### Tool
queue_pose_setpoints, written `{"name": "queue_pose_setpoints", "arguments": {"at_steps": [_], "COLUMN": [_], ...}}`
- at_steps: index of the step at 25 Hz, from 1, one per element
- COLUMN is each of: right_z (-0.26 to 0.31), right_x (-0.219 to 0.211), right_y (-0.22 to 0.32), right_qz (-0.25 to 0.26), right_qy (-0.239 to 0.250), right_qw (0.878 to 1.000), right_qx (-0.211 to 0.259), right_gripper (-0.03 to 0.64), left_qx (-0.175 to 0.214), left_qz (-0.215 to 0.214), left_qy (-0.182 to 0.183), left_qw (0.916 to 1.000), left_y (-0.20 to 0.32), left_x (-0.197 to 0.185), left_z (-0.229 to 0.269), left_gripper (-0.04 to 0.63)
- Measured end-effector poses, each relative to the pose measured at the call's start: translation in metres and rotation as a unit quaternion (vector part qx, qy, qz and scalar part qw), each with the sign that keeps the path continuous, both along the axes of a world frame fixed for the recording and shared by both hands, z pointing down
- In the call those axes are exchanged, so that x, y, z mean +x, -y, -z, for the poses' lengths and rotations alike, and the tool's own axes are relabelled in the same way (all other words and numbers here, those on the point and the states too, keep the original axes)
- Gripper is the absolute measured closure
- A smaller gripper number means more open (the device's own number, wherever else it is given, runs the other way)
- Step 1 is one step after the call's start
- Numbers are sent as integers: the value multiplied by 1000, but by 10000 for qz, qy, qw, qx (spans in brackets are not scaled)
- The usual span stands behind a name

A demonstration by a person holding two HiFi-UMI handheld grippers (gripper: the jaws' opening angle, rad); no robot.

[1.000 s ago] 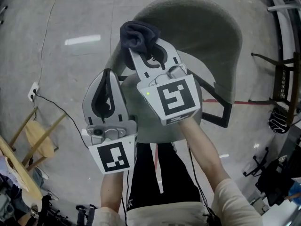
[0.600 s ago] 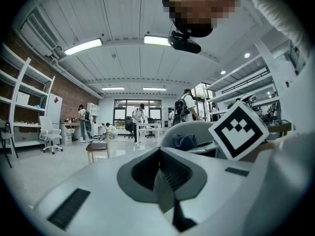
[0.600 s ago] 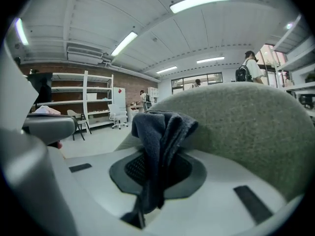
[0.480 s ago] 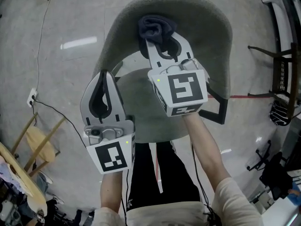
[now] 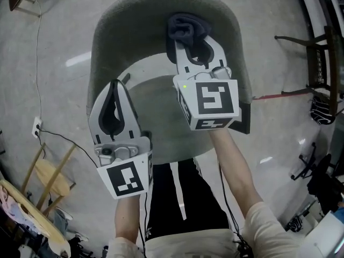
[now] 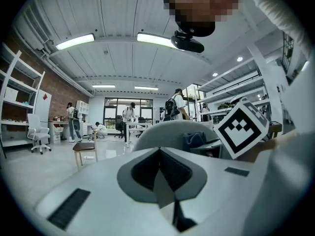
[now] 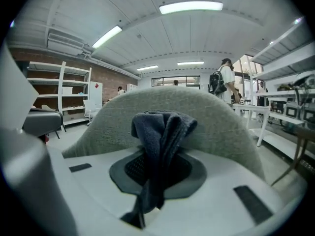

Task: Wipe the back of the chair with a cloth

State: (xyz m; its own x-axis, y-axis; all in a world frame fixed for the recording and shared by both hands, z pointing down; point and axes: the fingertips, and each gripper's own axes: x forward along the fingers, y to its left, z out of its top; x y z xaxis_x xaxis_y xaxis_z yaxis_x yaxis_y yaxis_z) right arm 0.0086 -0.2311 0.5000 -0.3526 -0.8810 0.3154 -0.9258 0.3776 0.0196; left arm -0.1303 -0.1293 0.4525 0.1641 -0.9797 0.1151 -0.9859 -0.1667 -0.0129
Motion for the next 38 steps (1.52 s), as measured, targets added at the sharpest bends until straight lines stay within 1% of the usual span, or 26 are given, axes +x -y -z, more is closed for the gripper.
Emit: {"name": "queue_pose_setpoints", "arguments": {"at_steps": [8, 15, 19, 27, 29, 33, 35, 38], "right_z": [3, 7, 7, 7, 7, 7, 9, 9], "right_x": [56, 85, 95, 99, 97, 87, 72, 33], "right_y": [-9, -21, -26, -30, -31, -36, -41, -49], "right_qz": [-634, -974, -1046, -1153, -1118, -867, -602, -13], "right_qy": [-63, -163, -171, -237, -258, -83, -84, -133], "right_qw": [9980, 9951, 9944, 9930, 9934, 9962, 9981, 9996], "right_qx": [-62, -35, -24, 18, 43, 53, 118, 262], "right_gripper": [558, 558, 558, 558, 558, 558, 558, 558], "left_qx": [-33, 36, -71, -47, -54, -52, -37, -44], "left_qz": [-373, -618, -627, -505, -409, -129, -48, 149], "left_qy": [-38, -6, 13, 24, 21, -24, -8, -71], "left_qw": [9993, 9981, 9980, 9987, 9991, 9999, 10000, 9999], "left_y": [8, 11, 11, 8, 6, -4, -10, -20], "left_x": [37, 50, 52, 39, 32, 15, 7, -8], "left_z": [-2, 1, -1, 0, -1, -2, -3, -6], "left_gripper": [580, 580, 580, 580, 580, 580, 580, 580]}}
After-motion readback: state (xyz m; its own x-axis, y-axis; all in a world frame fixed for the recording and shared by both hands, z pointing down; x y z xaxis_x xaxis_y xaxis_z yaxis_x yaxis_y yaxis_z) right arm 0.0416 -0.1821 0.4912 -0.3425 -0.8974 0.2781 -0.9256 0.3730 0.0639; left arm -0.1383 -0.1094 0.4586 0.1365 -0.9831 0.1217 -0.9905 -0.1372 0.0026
